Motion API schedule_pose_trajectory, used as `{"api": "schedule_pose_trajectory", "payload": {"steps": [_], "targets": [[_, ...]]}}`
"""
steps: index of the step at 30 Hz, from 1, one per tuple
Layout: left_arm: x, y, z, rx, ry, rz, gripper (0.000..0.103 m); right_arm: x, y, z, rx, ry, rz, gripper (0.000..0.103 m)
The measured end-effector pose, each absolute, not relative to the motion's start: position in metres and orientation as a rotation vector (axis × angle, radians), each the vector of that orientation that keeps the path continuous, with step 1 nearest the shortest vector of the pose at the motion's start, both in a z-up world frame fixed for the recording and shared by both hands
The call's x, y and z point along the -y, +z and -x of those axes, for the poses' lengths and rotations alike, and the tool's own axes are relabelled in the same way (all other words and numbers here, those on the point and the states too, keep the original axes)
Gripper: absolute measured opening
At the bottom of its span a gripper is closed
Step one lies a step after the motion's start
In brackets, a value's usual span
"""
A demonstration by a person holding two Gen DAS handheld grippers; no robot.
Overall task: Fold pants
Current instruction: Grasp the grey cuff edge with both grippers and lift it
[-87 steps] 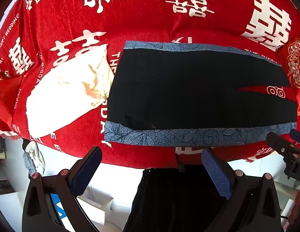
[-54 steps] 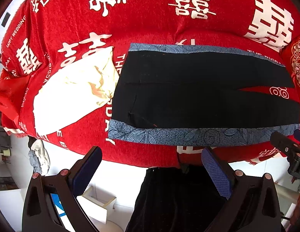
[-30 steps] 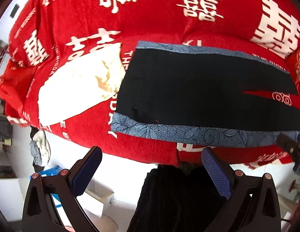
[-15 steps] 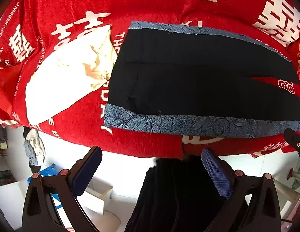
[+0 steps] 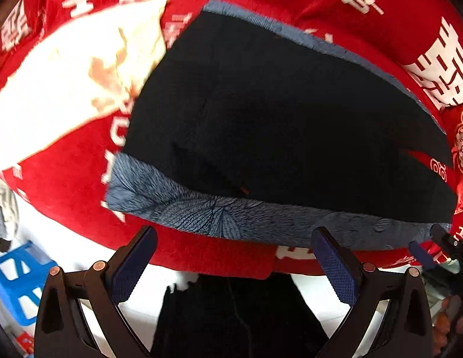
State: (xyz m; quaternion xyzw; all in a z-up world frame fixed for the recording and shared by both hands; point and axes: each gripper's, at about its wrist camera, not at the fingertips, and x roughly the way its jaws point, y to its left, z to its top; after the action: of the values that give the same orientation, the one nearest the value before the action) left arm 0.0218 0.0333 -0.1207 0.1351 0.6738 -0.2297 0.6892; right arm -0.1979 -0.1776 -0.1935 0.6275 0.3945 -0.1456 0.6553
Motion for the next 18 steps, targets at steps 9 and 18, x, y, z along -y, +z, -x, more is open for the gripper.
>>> {"api": "schedule_pose_trajectory", "payload": {"steps": [9, 18], "targets": [[-0.058, -0.181, -0.018, -1.576, -0.515, -0.130, 0.103, 0.166, -0.269, 0.224, -0.824, -0.253, -1.506, 0.065], [-0.050, -0.188, -0.034, -1.568, -0.549, -0.019, 0.103, 0.174, -0.265, 0.218, -0.670, -0.153, -1.514, 0.067]]}}
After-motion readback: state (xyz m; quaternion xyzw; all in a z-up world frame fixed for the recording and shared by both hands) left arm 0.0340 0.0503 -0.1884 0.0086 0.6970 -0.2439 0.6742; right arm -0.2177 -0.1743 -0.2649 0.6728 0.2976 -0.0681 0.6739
